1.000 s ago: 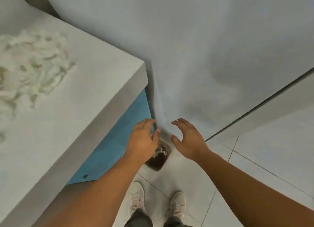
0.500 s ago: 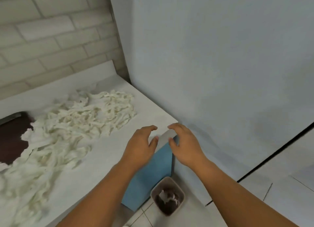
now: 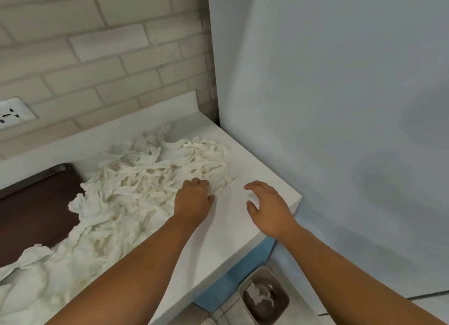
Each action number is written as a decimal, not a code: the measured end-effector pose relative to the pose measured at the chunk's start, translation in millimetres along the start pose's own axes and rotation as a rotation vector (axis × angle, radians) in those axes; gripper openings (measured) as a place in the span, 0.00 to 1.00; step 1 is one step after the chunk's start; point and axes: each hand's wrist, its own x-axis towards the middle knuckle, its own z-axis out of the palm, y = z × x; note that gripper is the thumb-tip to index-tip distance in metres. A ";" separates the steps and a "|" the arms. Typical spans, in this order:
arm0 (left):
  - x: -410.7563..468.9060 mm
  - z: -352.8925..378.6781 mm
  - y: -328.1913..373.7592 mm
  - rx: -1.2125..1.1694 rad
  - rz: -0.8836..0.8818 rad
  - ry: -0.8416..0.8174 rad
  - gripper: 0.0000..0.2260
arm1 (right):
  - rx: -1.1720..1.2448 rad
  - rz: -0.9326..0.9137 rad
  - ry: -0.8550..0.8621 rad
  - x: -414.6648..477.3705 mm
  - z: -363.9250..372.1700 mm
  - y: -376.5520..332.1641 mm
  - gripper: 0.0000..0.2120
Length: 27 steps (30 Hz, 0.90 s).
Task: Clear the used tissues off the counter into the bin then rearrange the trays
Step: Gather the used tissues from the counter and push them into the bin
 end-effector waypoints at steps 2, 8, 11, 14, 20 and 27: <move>9.4 9.5 -9.6 0.070 0.020 -0.002 0.15 | -0.019 0.016 0.001 13.9 7.6 0.9 0.19; 33.3 11.1 -37.2 -0.089 0.143 0.175 0.10 | -0.081 0.074 0.030 49.5 23.2 -4.1 0.19; 43.2 -5.4 -49.2 -0.229 0.178 0.257 0.09 | -0.073 0.080 0.041 68.7 32.0 -11.4 0.18; 53.5 -25.6 -59.9 -0.311 0.200 0.325 0.10 | -0.074 0.110 0.034 91.3 42.1 -20.3 0.18; 69.9 -66.1 -83.1 -0.742 0.030 0.265 0.12 | -0.206 0.226 0.044 135.2 59.5 -37.5 0.22; 82.2 -83.3 -98.4 -1.223 -0.211 0.009 0.10 | -0.289 0.351 0.073 158.2 76.2 -31.6 0.13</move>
